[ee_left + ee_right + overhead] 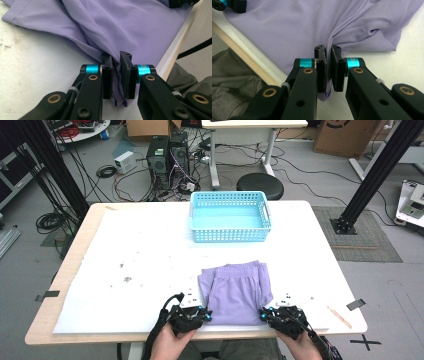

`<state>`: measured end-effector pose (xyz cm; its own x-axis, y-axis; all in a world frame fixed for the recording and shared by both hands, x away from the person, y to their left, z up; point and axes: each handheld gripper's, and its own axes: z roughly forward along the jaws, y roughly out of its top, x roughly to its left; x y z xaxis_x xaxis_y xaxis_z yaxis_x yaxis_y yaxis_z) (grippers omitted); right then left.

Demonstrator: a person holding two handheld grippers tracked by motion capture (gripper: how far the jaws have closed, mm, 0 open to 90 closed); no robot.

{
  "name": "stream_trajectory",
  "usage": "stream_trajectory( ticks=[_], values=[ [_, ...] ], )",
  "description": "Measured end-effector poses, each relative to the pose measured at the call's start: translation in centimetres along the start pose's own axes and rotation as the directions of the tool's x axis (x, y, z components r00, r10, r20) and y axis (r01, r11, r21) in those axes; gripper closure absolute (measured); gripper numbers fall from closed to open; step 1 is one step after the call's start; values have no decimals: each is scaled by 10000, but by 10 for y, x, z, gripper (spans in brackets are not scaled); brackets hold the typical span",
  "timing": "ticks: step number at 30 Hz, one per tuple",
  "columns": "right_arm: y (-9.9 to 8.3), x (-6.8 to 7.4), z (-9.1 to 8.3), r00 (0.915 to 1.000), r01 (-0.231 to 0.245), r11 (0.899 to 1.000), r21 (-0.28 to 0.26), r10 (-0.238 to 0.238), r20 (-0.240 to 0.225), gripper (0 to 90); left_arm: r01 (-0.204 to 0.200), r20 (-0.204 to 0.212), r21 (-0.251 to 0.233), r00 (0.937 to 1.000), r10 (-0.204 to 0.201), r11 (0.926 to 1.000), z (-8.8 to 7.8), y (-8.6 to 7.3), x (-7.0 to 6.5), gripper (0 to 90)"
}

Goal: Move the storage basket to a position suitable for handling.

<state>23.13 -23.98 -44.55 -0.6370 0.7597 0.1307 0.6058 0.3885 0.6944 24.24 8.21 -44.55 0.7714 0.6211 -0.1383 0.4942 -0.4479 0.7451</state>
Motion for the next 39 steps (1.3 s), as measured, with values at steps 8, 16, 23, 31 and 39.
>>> stream_trajectory(
  ticks=[8, 16, 23, 31, 39],
  values=[
    [5, -3, -7, 9988, 480, 9968, -635, -486, -75, 626, -926, 155, -322, 9955, 931, 9952, -5, 8, 7, 525],
    [35, -38, -19, 9916, 1176, 9725, -2010, -1041, 769, 522, -833, -307, -1448, 9964, 797, 9860, -19, 37, 54, 340],
    [69, -84, -11, 9849, 1491, 9355, -3203, -1116, 1326, 426, 67, -1318, -2119, 9906, -354, 9773, -14, 62, 114, 341],
    [108, -125, 16, 9802, 1607, 9323, -3239, -1123, 1630, 401, 184, -1720, -2732, 9828, -676, 9618, 4, 87, 154, 344],
    [140, -168, 46, 9874, 690, 9703, -2318, -332, 1548, 310, 589, -1570, -2669, 9821, -1037, 9619, 28, 105, 192, 306]
  ],
)
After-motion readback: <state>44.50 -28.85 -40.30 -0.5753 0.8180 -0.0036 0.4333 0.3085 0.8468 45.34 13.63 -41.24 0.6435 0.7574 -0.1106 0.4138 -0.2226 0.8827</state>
